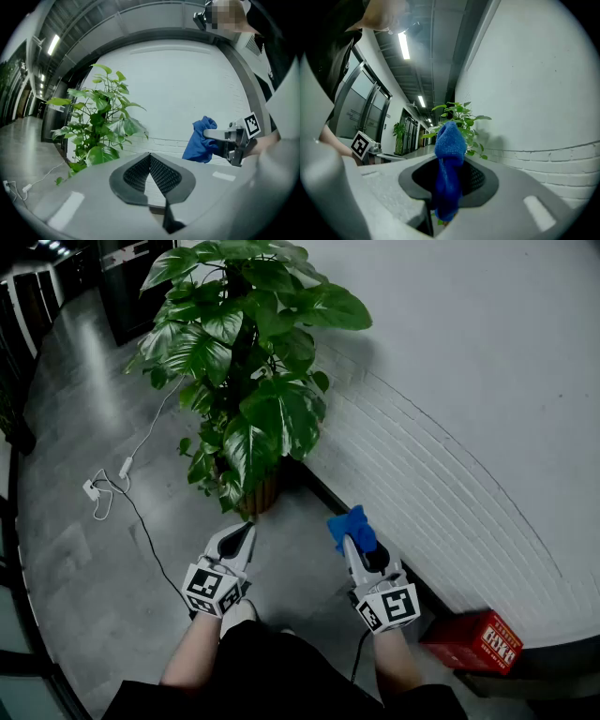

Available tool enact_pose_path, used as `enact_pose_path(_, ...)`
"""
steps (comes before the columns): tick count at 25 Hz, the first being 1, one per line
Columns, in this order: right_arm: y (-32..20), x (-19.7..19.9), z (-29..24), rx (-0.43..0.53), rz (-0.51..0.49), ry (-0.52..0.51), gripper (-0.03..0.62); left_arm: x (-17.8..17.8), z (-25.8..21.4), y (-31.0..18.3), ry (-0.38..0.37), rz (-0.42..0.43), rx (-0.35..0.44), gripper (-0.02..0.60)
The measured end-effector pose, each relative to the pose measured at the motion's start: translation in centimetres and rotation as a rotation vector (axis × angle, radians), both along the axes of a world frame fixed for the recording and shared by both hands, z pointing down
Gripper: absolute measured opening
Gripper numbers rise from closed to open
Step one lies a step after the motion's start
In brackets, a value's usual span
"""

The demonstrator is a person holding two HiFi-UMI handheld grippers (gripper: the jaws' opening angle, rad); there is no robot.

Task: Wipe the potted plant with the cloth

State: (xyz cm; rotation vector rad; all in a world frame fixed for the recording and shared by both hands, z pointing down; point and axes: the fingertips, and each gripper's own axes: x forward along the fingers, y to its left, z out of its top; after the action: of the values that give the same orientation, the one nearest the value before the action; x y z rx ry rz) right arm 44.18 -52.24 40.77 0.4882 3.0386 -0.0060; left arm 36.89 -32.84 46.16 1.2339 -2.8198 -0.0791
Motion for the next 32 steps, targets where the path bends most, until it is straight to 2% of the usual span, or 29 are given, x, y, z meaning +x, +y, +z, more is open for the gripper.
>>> enact_pose_path(3,-0.4,-2.1,-0.8,0.008,0.007,-0.009,0.106,-2.2,1.0,-1.5,0.077,0.011,0.033,-0.006)
enact_pose_path(6,-0.5,-4.7,-1.6,0.027,0.009,-0.022,0.106,-5.7,2.0,-2.1,0.159,-0.016,0.12,-0.006)
enact_pose_path(8,-0.5,-6.5,-2.5,0.047,0.013,-0.035,0.106,-8.3,2.7,-2.4,0.241,-0.025,0.217,-0.006)
enact_pose_path(10,-0.9,-8.4,-3.7,0.064,0.029,-0.053,0.106,-10.7,2.9,-3.0,0.327,-0.006,0.355,-0.003)
enact_pose_path(12,-1.5,-10.3,-4.8,0.075,0.052,-0.072,0.106,-13.0,2.3,-3.7,0.381,0.035,0.485,0.043)
enact_pose_path(14,-1.6,-12.1,-5.4,0.078,0.068,-0.083,0.106,-14.8,1.7,-4.4,0.384,0.065,0.517,0.044)
enact_pose_path(18,-1.1,-15.0,-6.1,0.089,0.076,-0.093,0.106,-16.8,0.5,-4.9,0.328,0.13,0.487,0.047)
enact_pose_path(21,-0.9,-16.6,-7.1,0.092,0.073,-0.126,0.106,-17.9,-0.5,-4.8,0.34,0.184,0.556,0.141)
enact_pose_path(25,-1.2,-18.4,-8.2,0.101,0.029,-0.154,0.106,-18.3,-0.8,-6.4,0.459,0.272,0.764,0.323)
enact_pose_path(28,-1.4,-19.9,-9.2,0.112,-0.016,-0.172,0.106,-18.4,-2.0,-8.3,0.468,0.347,0.857,0.458)
enact_pose_path(30,-1.5,-20.5,-9.9,0.127,-0.056,-0.183,0.106,-18.7,-3.0,-9.4,0.456,0.371,0.9,0.513)
enact_pose_path(32,-1.7,-21.0,-10.6,0.151,-0.088,-0.199,0.106,-19.5,-3.6,-10.0,0.464,0.384,0.979,0.541)
